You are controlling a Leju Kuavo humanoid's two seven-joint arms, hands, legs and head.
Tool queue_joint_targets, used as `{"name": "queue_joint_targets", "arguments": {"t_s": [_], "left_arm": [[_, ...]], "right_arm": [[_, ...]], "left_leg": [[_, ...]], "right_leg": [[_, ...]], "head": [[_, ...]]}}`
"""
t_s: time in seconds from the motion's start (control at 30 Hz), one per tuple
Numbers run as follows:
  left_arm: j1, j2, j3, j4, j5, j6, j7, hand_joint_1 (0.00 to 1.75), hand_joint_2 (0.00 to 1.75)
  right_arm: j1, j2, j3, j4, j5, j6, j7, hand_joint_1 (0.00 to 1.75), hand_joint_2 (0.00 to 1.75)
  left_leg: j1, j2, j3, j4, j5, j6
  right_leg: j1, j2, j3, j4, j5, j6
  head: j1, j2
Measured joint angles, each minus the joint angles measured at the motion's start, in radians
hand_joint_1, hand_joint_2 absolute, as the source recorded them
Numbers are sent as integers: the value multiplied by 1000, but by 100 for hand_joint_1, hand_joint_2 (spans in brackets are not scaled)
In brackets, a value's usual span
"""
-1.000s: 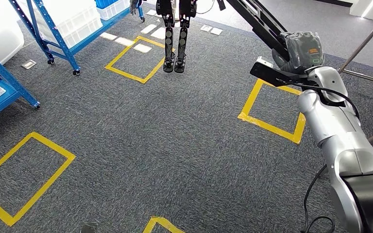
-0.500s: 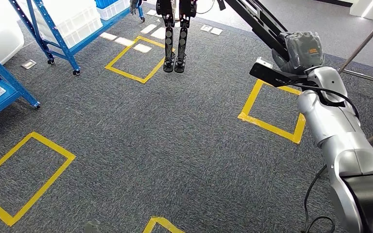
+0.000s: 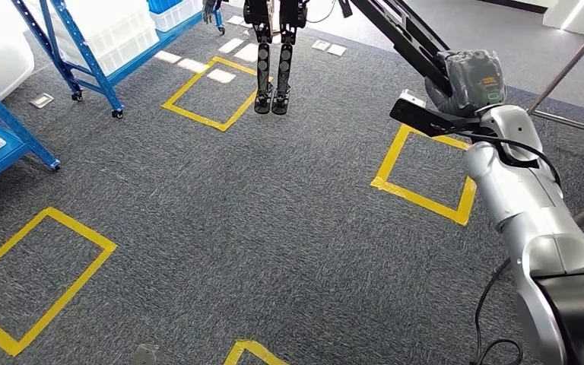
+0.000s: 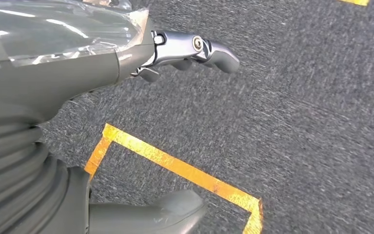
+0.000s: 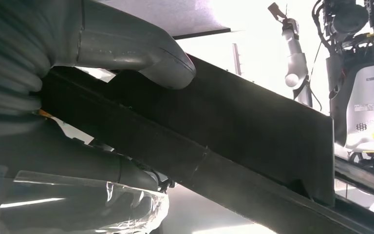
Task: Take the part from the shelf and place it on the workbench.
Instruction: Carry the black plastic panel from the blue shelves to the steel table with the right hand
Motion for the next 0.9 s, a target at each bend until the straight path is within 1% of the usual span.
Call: {"name": "queue_joint_targets", "arguments": {"t_s": [0.03,0.07,0.13,0.5,0.9], "left_arm": [[-1,-1,0,0,0,0,1,0,175],[-2,-2,0,0,-1,0,2,0,175],[-3,-3,0,0,-1,0,4,0,175],[-5,-4,-1,0,-10,0,10,0,175],[-5,-4,-2,0,-11,0,10,0,175]], "right_arm": [[-1,0,0,0,0,0,0,169,175],[-2,1,0,-1,0,0,1,169,175],[-2,0,0,-1,0,1,1,169,175],[-1,-3,0,-1,1,2,3,169,175],[10,-5,0,-4,5,2,6,169,175]], "left_leg": [[-2,1,4,-3,-1,-4],[-4,1,5,-3,-3,-9],[-3,4,8,-4,-2,-11],[-3,5,7,-3,-2,-11],[0,6,7,-4,-2,-11]], "right_leg": [[1,-8,5,-6,2,-4],[2,-9,12,-13,4,-8],[4,-8,16,-18,6,-15],[0,-8,14,-20,7,-14],[1,-8,14,-20,8,-14]], "head": [[1,0],[1,0],[-1,0],[-2,0],[-2,0]]}}
